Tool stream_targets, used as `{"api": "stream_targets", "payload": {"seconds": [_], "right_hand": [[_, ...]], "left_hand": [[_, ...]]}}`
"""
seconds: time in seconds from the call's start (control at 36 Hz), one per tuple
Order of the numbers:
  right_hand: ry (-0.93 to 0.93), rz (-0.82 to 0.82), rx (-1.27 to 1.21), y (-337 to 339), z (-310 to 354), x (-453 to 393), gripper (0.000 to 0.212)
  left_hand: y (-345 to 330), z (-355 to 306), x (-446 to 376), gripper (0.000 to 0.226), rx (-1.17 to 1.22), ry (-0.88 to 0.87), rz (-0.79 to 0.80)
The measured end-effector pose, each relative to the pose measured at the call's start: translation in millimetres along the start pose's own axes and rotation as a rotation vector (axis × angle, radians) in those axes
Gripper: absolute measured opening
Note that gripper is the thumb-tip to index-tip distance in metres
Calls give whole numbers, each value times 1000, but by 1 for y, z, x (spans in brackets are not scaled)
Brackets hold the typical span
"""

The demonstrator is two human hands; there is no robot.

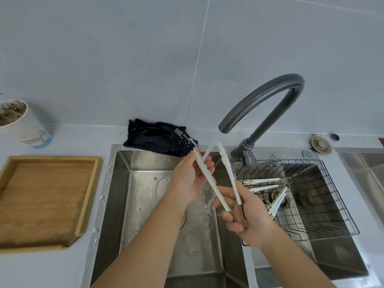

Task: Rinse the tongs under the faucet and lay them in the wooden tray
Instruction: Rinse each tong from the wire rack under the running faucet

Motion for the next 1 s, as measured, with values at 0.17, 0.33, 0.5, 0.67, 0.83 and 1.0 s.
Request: {"api": "stream_targets", "payload": {"seconds": [0.17, 0.33, 0.5, 0.67, 0.83, 1.0], "right_hand": [[127, -233, 128, 6, 6, -1, 38], [372, -268, 415, 11, 16, 3, 37], [431, -166, 753, 15, 18, 2, 48], [518, -34, 848, 14, 17, -7, 35], [540, 38, 882, 15, 10, -15, 35], [433, 83, 767, 19, 7, -16, 25]], "left_hand": [[7, -4, 0, 24, -13, -43, -89], [3, -7, 6, 20, -141, -102, -128], [5, -3, 13, 20, -183, -148, -180], [12, 5, 23, 23, -180, -210, -209], [17, 19, 32, 27, -177, -210, -243], [16, 37, 38, 19, -157, -179, -262]]}}
Point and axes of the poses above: each hand's wrist, its own x-axis away from the middle knuckle, its own y-axis out of the back of the hand, z = x × y, the point moved 3 cm from there along -x, towards the middle knuckle, and after that the axes turned 2 degrees about -z, right-handed, at the moved point
